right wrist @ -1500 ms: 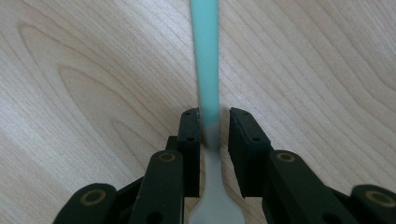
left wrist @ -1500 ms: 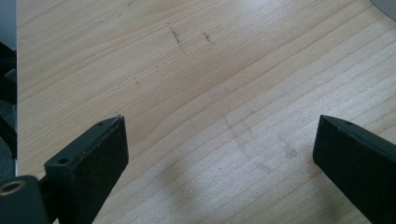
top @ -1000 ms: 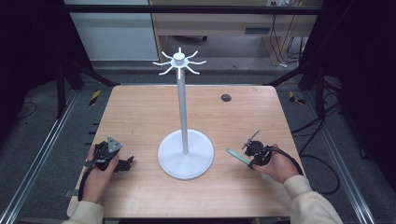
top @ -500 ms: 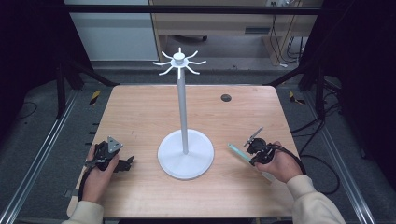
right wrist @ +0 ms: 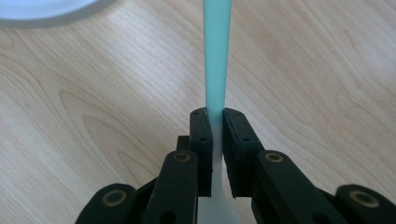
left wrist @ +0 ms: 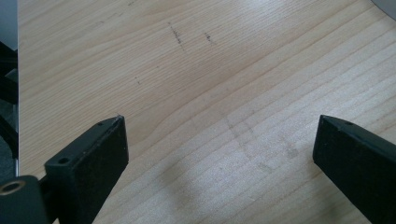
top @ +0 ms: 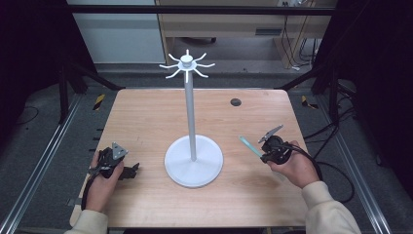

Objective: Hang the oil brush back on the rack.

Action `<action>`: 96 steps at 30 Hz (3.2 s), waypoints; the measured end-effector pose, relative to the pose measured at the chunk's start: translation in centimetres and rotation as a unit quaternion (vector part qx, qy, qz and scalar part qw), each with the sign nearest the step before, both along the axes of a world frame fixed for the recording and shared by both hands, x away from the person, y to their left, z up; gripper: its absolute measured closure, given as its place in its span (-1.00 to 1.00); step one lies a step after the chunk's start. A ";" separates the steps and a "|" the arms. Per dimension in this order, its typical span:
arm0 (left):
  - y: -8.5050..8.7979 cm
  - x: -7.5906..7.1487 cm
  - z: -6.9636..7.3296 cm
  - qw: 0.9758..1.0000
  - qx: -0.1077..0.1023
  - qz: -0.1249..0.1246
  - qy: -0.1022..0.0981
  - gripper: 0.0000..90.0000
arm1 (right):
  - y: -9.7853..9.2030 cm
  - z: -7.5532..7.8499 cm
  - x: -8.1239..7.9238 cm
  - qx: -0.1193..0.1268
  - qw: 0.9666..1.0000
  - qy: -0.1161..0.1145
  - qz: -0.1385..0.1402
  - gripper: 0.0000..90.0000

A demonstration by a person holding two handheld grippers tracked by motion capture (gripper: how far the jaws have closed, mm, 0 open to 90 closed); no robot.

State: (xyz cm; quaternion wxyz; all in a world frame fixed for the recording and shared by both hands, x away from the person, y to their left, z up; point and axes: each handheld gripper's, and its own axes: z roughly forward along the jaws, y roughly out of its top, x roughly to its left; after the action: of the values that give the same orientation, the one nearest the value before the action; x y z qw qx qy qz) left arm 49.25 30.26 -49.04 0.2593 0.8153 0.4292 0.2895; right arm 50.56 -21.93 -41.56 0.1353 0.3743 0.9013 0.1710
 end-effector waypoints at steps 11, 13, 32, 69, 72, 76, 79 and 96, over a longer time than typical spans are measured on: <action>0.0 0.0 0.0 1.000 0.001 0.000 0.001 -0.94 | 0.0 3.3 -0.1 0.069 0.996 -0.057 -0.018 0.84; 0.0 0.0 0.0 1.000 0.001 0.000 0.001 -0.94 | 0.1 3.9 -0.3 0.082 0.994 -0.071 -0.017 0.84; 0.0 0.0 -0.1 1.000 -0.003 0.002 -0.002 -0.94 | 3.0 4.4 -1.4 0.128 0.984 -0.126 -0.004 0.84; 0.2 -0.2 0.5 1.000 -0.018 0.007 -0.022 -0.94 | 5.1 6.3 -3.8 0.244 0.942 -0.231 -0.015 0.84; 0.2 -0.2 0.5 1.000 -0.018 0.006 -0.022 -0.94 | 5.3 6.8 -4.2 0.249 0.938 -0.240 -0.011 0.84; 0.2 -0.2 0.5 1.000 -0.017 0.005 -0.022 -0.94 | 5.5 7.4 -4.6 0.254 0.935 -0.248 -0.005 0.84; 0.2 -0.2 0.5 1.000 -0.017 0.006 -0.022 -0.94 | 5.7 7.8 -4.9 0.259 0.932 -0.255 -0.002 0.84; 0.2 -0.2 0.5 1.000 -0.017 0.005 -0.020 -0.94 | 6.2 10.4 -6.8 0.282 0.912 -0.296 0.018 0.84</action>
State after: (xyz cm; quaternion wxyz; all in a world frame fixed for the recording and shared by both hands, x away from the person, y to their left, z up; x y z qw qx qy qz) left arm 49.06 30.45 -48.57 0.2800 0.8027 0.4327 0.3001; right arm 43.75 -15.73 -31.13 0.2813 0.3129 0.7408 0.5235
